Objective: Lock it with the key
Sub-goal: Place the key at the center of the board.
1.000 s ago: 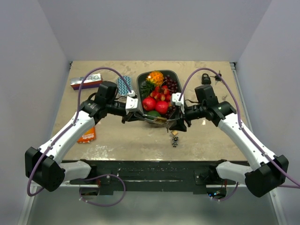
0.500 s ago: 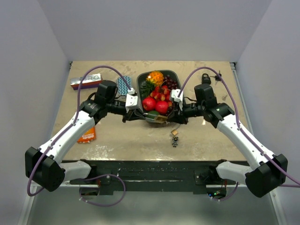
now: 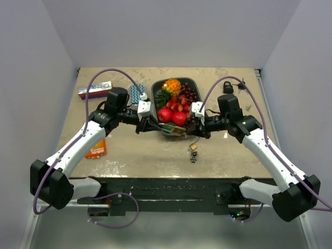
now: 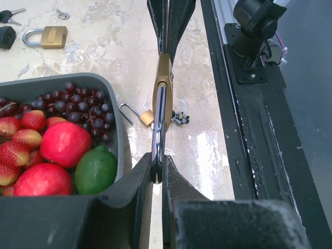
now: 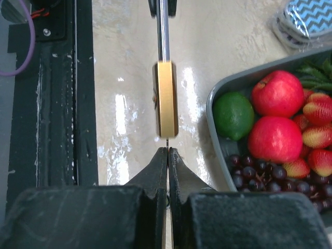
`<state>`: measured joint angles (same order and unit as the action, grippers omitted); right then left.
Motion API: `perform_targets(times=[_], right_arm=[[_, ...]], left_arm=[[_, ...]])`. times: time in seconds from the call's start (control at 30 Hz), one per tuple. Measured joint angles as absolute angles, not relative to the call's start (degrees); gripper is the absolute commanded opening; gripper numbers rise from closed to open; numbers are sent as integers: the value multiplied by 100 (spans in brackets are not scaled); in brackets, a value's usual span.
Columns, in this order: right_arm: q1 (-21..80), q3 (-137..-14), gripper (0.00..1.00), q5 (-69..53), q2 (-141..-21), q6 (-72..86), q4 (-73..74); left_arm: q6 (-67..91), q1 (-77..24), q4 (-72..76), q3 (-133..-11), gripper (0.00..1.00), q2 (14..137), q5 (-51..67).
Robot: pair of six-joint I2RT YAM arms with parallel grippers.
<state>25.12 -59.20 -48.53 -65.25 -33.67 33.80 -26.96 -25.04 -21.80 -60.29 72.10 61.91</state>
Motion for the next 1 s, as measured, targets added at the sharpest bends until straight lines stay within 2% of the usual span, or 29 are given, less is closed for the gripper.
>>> perform_targets(times=[0.33,0.5,0.8,1.0], right_arm=[[1811,-5721,0,-4560,-6464,-3905,4176],[722,-5717,0,-4521,-6667,-4180,4447],[-1907,-6318,0,-4134,-8611,-5085,4873],[-2676,-7026,0,-3771,-9712,-5284,4742]], left_arm=[[-2696,-2285,-2193,-6029,0,7258,6125],[-2696,-2283,-2191,-6031,0,7299,6084],[-2707,-2290,-2187,-6101,0,7585,5780],[-2663,-2300,-2084,-6108,0,7642,5664]])
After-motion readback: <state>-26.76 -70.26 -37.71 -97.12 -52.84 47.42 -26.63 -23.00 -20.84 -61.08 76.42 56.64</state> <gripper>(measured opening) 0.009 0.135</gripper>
